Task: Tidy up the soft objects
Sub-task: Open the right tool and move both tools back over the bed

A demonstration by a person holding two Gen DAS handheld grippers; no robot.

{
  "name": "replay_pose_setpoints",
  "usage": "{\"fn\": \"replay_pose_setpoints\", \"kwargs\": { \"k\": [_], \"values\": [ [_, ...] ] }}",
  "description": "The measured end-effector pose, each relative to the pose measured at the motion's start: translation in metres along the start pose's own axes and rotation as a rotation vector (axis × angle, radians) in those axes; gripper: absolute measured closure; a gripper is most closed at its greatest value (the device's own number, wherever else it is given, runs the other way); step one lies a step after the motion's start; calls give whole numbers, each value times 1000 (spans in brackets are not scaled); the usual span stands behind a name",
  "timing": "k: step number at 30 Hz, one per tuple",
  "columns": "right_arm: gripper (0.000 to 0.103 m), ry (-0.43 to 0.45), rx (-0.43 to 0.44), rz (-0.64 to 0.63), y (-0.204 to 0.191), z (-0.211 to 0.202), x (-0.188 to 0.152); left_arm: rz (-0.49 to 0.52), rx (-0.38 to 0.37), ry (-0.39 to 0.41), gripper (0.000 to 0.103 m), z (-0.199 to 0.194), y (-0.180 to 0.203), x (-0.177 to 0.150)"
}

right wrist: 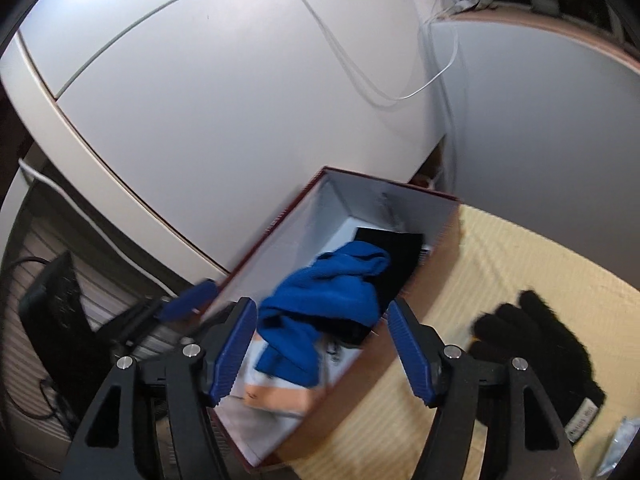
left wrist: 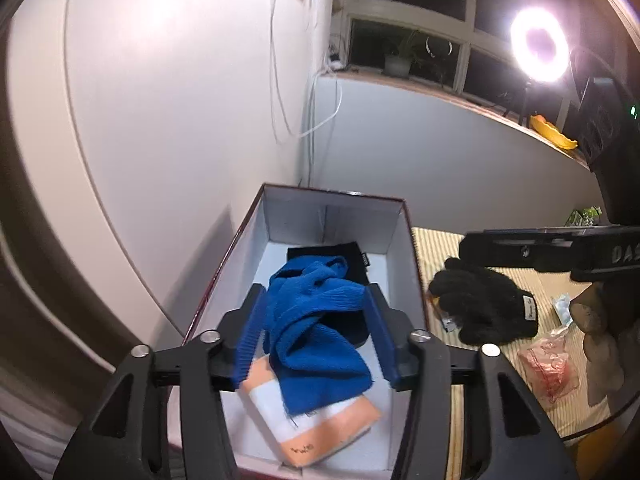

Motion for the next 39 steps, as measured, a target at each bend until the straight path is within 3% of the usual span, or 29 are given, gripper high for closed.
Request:
{"fn": "replay_pose_setpoints", "kwargs": {
  "k": [6,21,26,39],
  "values": [
    [34,61,-76,-44,23,-36,-26,30,-17,59,42,-31,26,-4],
    [34,226,-175,64,112,-119,-87,98,-115,96,36,-67,105,-22],
    [27,233,-214,85,135,-137,-112,121,-130,95,32,-69,130,-29],
    [27,235,-362,91,193,-174,-166,184,-190,40,30,-59,205,-57]
  ]
}}
Point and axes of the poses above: each gripper's, at about its wrist camera, not at the fingertips, and z roughly the way its jaws point, y to its right, x to its top, the point moved 9 cm from there along z, roughly the way its jaws point, and after that the axes turned 2 degrees about -y, right-handed, at the moved point
